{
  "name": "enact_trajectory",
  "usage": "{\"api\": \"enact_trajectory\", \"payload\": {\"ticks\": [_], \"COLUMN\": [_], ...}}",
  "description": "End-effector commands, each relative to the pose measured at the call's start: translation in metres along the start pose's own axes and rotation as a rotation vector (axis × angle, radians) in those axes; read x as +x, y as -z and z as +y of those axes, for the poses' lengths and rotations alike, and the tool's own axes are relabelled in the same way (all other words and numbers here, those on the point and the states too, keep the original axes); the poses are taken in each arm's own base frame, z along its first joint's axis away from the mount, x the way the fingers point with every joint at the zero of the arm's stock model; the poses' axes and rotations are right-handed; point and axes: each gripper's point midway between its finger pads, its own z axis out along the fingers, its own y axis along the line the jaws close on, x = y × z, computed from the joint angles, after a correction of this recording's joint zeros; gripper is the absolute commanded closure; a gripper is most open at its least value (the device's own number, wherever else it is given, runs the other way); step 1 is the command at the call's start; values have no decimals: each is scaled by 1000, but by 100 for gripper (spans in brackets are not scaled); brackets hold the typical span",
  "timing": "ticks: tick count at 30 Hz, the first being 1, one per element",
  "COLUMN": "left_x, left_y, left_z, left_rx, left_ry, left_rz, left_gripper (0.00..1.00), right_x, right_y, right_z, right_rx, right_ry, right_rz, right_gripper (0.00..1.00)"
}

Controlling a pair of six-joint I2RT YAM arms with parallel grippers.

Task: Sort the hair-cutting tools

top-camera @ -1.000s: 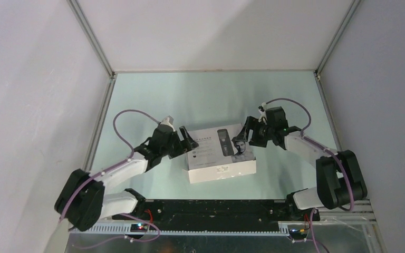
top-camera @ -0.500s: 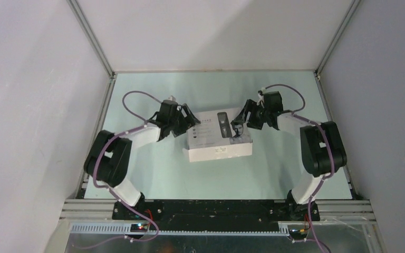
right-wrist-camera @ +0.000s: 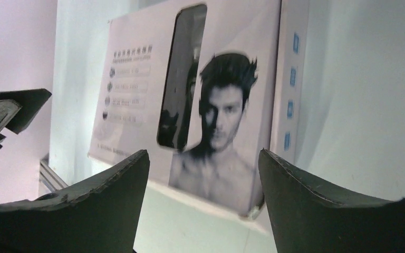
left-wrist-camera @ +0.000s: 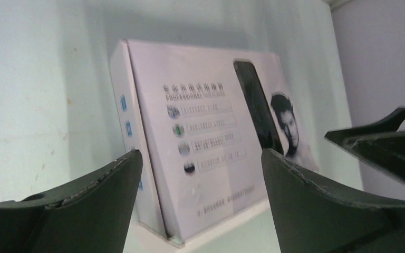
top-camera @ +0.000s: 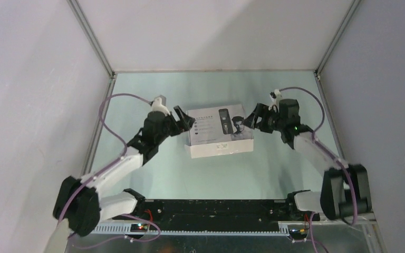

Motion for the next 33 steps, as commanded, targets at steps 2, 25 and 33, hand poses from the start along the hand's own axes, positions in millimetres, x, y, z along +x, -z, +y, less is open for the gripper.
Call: {"api": "enact_trajectory", "payload": {"ticks": [2, 25, 33], "left_x": [29, 93, 105], "left_y": [34, 39, 40], "left_z": [9, 7, -10], "left_rx": [-44, 78, 96], "left_ry": [-206, -269, -216], "left_rz": [-84, -21, 87], "left_gripper": [10, 10, 14], "right_x": [36, 90, 95], "right_y": [30, 21, 33], "right_z": [-12, -16, 2], "right_rx": [27, -109, -140], "right_ry": [50, -9, -66], "right_rz": [-32, -16, 12], "right_gripper": [19, 35, 53]}}
